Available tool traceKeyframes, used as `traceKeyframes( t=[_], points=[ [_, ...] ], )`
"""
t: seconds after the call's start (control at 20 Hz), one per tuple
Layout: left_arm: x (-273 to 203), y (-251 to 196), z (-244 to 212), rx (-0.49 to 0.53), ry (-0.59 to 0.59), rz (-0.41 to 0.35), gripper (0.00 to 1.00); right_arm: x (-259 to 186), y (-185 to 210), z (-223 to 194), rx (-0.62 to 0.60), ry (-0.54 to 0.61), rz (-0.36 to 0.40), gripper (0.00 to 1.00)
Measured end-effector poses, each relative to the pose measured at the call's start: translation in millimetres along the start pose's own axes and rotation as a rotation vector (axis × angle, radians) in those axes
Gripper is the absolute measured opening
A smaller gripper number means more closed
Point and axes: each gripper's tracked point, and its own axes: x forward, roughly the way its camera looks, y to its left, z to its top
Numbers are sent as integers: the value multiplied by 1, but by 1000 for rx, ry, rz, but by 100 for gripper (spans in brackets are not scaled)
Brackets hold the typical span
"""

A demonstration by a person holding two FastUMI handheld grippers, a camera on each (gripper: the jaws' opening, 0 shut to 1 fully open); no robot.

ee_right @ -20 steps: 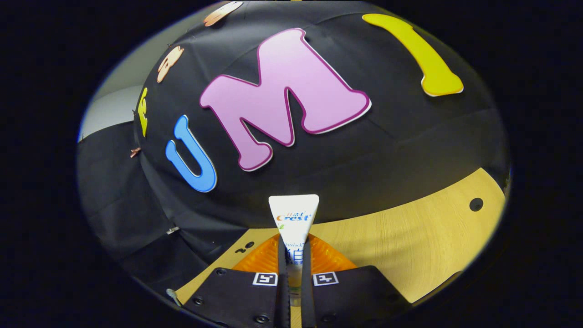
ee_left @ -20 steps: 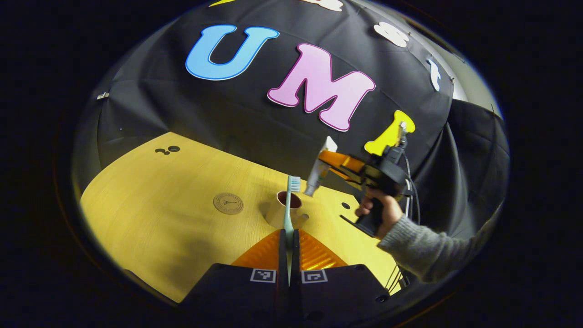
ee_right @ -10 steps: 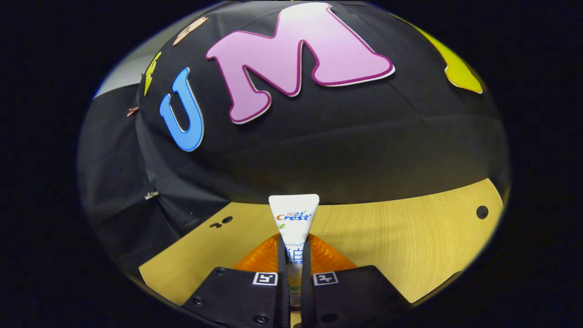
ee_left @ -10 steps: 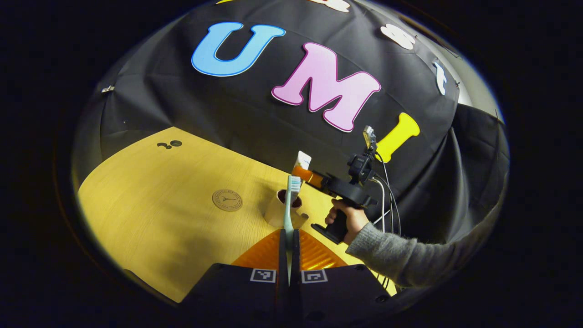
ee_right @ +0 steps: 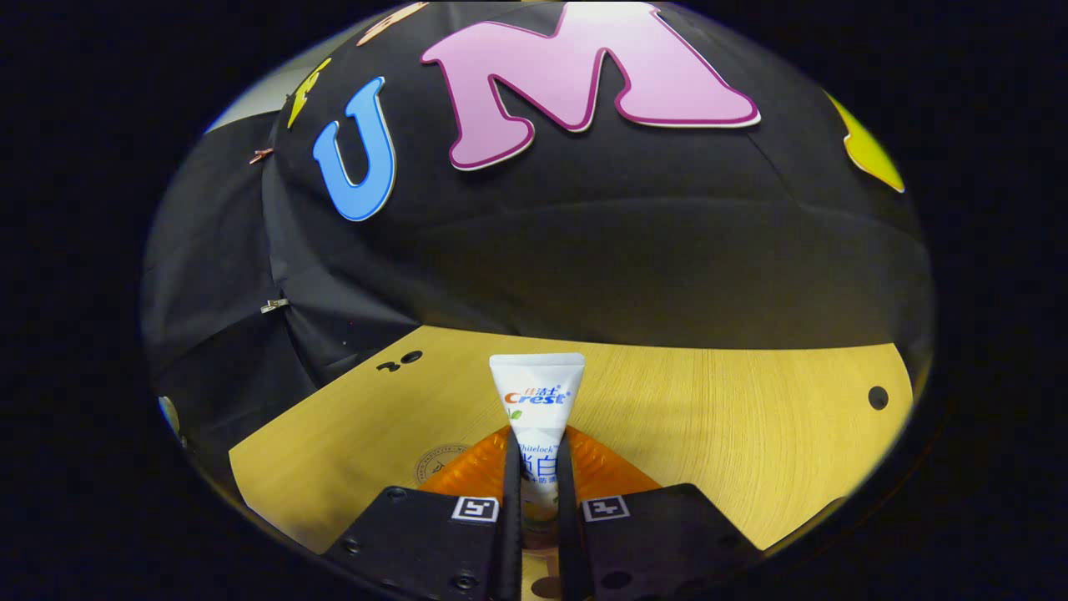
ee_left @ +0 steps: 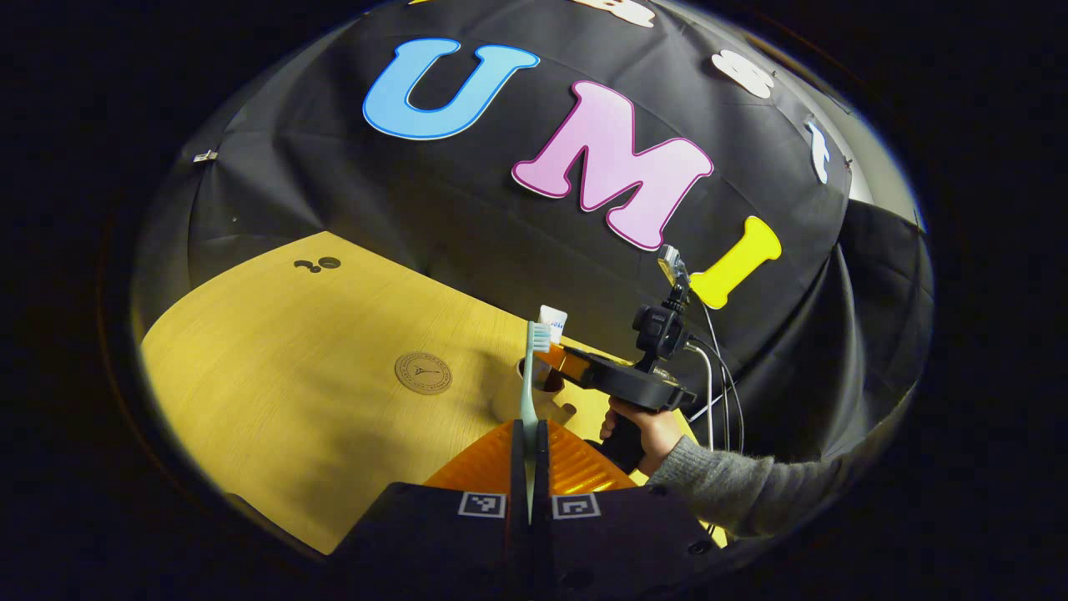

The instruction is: Put the toothbrush and toothpaste on the desktop into the cup, then pick up the cup and place it on the coaster on the desktop.

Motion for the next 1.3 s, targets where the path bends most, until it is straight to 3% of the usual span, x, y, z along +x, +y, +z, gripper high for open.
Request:
traceKeyframes(
  t=[0.1,0.2,0.25,0.3,0.35,0.4,0.45,0.6,0.65,0.7,0.75,0.8,1.0,1.3],
  points=[
    [6,-4,2,3,-8,-10,6,-7,1,-8,12,21,9,25],
    [13,-8,7,5,-21,-23,6,-13,1,-5,35,18,17,27],
    [17,-10,9,4,-31,-30,6,-16,0,-4,57,16,19,20],
    [23,-12,14,2,-47,-36,6,-18,-1,1,77,12,16,34],
    [30,-15,21,-1,-68,-44,6,-21,-3,5,105,8,11,29],
    [37,-17,29,-9,-95,-50,6,-25,-5,7,138,6,9,32],
    [46,-18,37,-21,-127,-57,6,-30,-8,10,176,3,4,45],
    [75,-19,66,-91,-231,-60,6,-51,-19,18,291,-25,-10,52],
    [87,-18,70,-120,-257,-51,6,-56,-25,18,315,-31,-22,61],
    [97,-15,77,-147,-282,-39,6,-63,-32,16,334,-34,-35,63],
    [108,-13,83,-170,-313,-25,6,-71,-37,14,356,-36,-46,75],
    [117,-11,90,-186,-343,-9,6,-80,-42,11,374,-35,-53,67],
    [153,4,95,-260,-409,50,6,-105,-58,-7,410,-12,-72,68],
    [201,23,84,-256,-452,116,6,-131,-64,-38,436,31,-58,68]
  ],
)
